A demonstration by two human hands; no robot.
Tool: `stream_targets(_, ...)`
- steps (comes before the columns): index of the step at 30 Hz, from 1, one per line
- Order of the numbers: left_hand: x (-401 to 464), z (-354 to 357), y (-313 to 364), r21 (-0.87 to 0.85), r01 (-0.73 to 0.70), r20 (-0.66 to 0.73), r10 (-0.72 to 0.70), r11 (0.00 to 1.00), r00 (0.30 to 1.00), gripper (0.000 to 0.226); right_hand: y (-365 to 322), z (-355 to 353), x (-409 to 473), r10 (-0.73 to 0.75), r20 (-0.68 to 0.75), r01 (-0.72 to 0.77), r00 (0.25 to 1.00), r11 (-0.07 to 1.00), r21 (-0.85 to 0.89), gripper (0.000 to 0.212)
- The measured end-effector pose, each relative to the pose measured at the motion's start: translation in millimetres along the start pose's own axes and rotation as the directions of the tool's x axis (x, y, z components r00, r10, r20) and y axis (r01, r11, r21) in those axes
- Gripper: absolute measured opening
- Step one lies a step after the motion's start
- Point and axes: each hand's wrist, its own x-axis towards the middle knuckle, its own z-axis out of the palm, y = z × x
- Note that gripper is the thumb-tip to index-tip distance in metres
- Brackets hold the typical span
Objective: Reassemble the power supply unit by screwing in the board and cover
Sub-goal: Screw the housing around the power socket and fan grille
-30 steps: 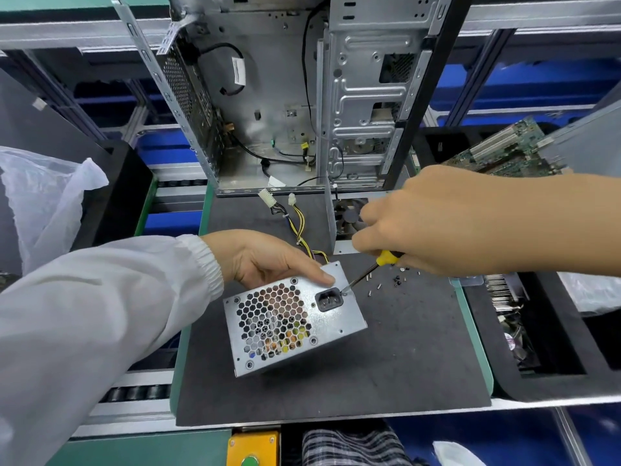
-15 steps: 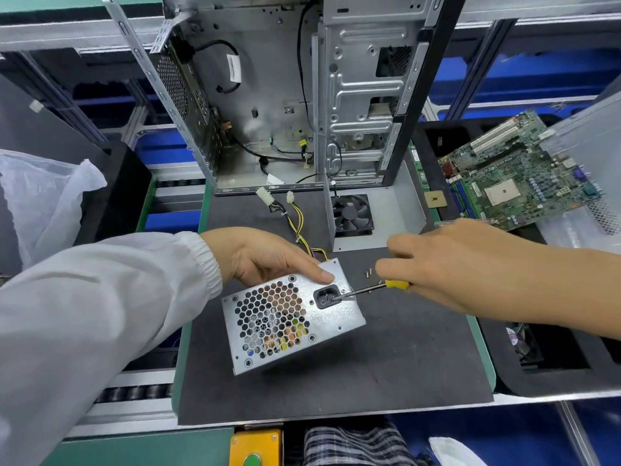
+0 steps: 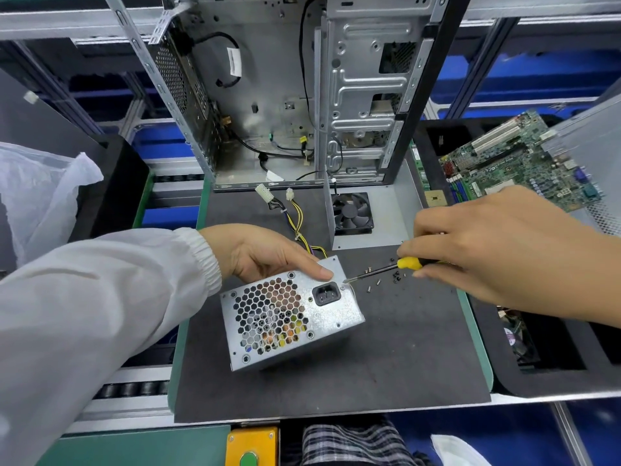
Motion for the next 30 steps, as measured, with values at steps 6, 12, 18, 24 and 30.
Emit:
stream_targets(6,0.2,0.0,-0.3,0.014,0.005,-0.014,-0.004,1.0,1.0,0.049,-4.8,-8.5,6.7,0.011,0.074,-0.006,0.997,0.998,-0.065,0.025)
stream_targets(12,1.5,-1.8,-0.2,0.001,0.002,-0.021,-0.002,1.0,1.0,0.05,-6.4,-8.9,7.0,0.007,0.128,-0.001,0.992,0.999,-0.05,0.018)
stream_targets(18,1.4,-1.3,0.0,0.001,0.001,-0.006,-0.001,1.0,1.0,0.048,-6.4,-7.3,8.6,-0.034,0.119,0.05,0.992,0.99,-0.135,0.04)
stream_targets(24,1.1,-1.1,-0.1,0.002,0.003,-0.004,-0.003,1.0,1.0,0.048,-7.0,-7.9,9.5,-0.043,0.155,0.066,0.987,0.986,-0.151,0.05)
stream_targets(30,1.1,-1.4,0.1,0.008,0.003,-0.008,-0.003,1.0,1.0,0.049,-6.9,-8.9,7.2,-0.024,0.182,0.046,0.983,0.992,-0.116,0.046)
